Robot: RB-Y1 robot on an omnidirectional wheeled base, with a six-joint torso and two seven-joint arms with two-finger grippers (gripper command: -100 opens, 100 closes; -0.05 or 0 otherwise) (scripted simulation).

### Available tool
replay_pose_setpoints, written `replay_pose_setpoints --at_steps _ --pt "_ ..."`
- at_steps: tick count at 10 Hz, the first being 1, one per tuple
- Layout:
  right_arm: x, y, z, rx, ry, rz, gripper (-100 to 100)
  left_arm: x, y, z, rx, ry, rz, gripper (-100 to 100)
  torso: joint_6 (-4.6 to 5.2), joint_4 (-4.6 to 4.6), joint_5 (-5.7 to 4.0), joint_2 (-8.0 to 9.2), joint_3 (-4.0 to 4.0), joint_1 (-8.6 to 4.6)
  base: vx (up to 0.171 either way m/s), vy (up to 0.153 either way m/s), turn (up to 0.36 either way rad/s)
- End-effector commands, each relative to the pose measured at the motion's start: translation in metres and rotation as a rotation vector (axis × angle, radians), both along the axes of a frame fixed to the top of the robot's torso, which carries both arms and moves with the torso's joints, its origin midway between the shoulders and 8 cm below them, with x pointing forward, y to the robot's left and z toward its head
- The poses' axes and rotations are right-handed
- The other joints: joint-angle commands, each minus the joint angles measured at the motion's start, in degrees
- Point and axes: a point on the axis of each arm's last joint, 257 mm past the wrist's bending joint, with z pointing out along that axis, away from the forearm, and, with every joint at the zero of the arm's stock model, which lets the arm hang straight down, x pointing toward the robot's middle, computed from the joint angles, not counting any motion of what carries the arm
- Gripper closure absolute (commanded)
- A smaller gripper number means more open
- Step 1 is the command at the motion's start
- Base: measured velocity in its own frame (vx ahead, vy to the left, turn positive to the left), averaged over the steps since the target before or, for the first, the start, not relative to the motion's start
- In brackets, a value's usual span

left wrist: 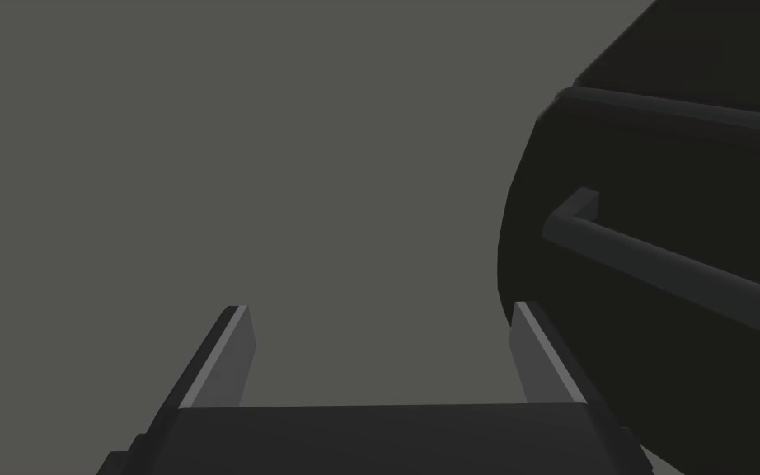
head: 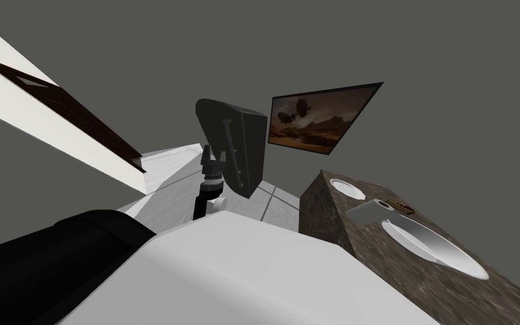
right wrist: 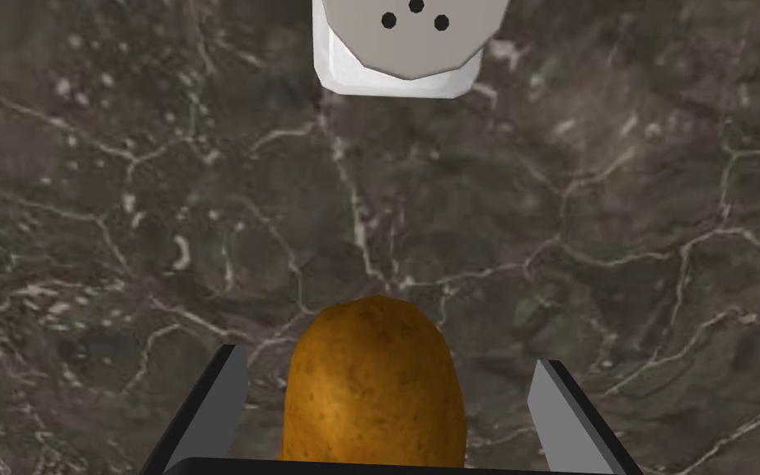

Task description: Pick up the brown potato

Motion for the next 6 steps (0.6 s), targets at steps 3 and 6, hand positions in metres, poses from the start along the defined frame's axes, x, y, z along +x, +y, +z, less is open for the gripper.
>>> replay_pose_setpoints --at_steps 3,6 --pt "-0.017 0.005 -0.003 0.005 0.001 0.040 -100 0.000 0.000 0.000 0.000 0.000 0.000 0 0.03 0.01 -0.02 0.02 0.02 -0.04 0.089 -0.019 -0.044" --pt "-0.031 0.012 -0.007 0.010 0.001 0.054 -100 0.000 0.000 0.000 0.000 0.000 0.000 0 -0.01 -0.02 0.00 -0.05 -0.04 0.00 0.097 -0.014 -0.047"
